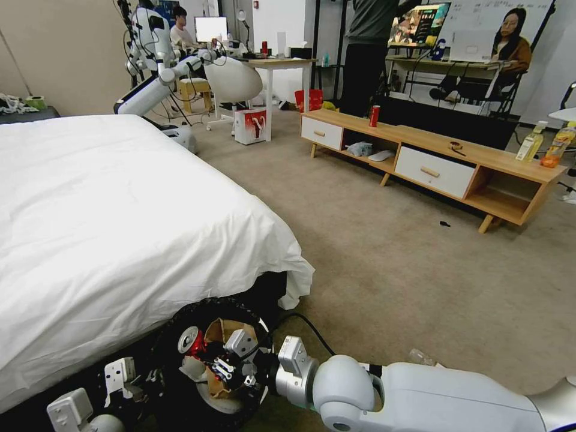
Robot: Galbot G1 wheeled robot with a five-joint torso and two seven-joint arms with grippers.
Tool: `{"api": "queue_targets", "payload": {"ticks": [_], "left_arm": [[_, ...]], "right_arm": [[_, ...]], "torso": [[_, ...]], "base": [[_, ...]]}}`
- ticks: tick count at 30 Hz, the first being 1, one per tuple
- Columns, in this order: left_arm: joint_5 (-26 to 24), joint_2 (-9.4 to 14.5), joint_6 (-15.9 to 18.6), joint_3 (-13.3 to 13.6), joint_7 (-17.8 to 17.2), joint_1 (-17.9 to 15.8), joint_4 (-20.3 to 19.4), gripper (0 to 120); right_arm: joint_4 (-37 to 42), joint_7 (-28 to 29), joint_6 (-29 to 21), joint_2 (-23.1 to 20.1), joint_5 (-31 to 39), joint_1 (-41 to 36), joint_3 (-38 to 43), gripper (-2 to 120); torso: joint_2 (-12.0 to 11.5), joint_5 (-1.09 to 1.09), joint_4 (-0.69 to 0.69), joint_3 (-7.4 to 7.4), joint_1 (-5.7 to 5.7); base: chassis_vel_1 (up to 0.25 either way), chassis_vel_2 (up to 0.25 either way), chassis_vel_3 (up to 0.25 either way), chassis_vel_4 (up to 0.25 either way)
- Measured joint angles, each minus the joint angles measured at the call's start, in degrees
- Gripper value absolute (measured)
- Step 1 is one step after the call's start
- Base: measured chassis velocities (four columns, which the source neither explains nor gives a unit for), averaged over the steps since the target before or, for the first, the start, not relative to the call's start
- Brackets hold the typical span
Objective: Pick up the trash bin and place the garbage on the floor into it.
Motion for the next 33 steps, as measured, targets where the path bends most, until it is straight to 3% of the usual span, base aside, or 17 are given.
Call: {"api": "queue_targets", "payload": {"ticks": [9,11,18,19,21,26,29,33], "left_arm": [[0.1,0.0,0.0,0.0,0.1,-0.2,0.2,2],[0.1,-0.1,0.0,0.1,0.1,-0.3,0.5,2],[0.1,-0.1,0.0,0.1,0.1,-0.4,0.5,2],[0.1,-0.1,-0.1,0.0,0.1,-0.4,0.5,2],[0.1,-0.1,-0.1,-0.1,0.1,-0.4,0.6,2],[0.2,-0.1,-0.1,-0.1,0.1,-0.3,0.7,2],[0.4,-0.2,-0.1,-0.1,0.1,-0.2,0.8,2],[0.4,-0.2,-0.1,-0.1,0.1,-0.1,0.8,2]], "right_arm": [[-0.9,0.0,0.7,0.0,-1.7,-1.6,0.1,16],[-0.5,-0.1,0.7,-0.1,-1.8,-1.5,0.4,29],[-0.3,-0.2,0.7,-0.1,-1.8,-1.1,0.6,44],[-0.2,-0.2,0.7,-0.2,-1.8,-1.0,0.7,56],[0.0,-0.2,0.7,-0.2,-1.8,-1.0,0.9,67],[0.4,-0.2,0.7,-0.4,-1.8,-0.9,1.3,79],[1.5,-0.2,0.7,-1.4,-1.9,-1.6,2.4,95],[2.4,-0.1,0.7,-2.0,-2.1,-2.3,3.6,98]], "torso": [[0.0,0.0,0.0,0.0,0.0],[0.0,0.0,-0.01,0.0,0.0],[0.0,0.0,0.0,0.0,0.0],[0.0,0.0,0.0,0.0,0.0],[0.0,0.0,-0.01,0.0,0.0],[0.0,0.0,0.0,0.0,0.0],[0.0,0.0,0.0,0.0,0.0],[0.0,0.0,0.0,0.0,0.0]], "base": [[0.0,0.0,0.0,0.0],[0.0,0.0,0.0,0.0],[0.0,0.0,0.0,0.0],[0.0,0.0,0.0,0.0],[0.0,0.0,0.0,0.0],[0.0,0.0,0.0,0.0],[0.0,0.0,0.0,0.0],[0.0,0.0,0.0,0.0]]}}
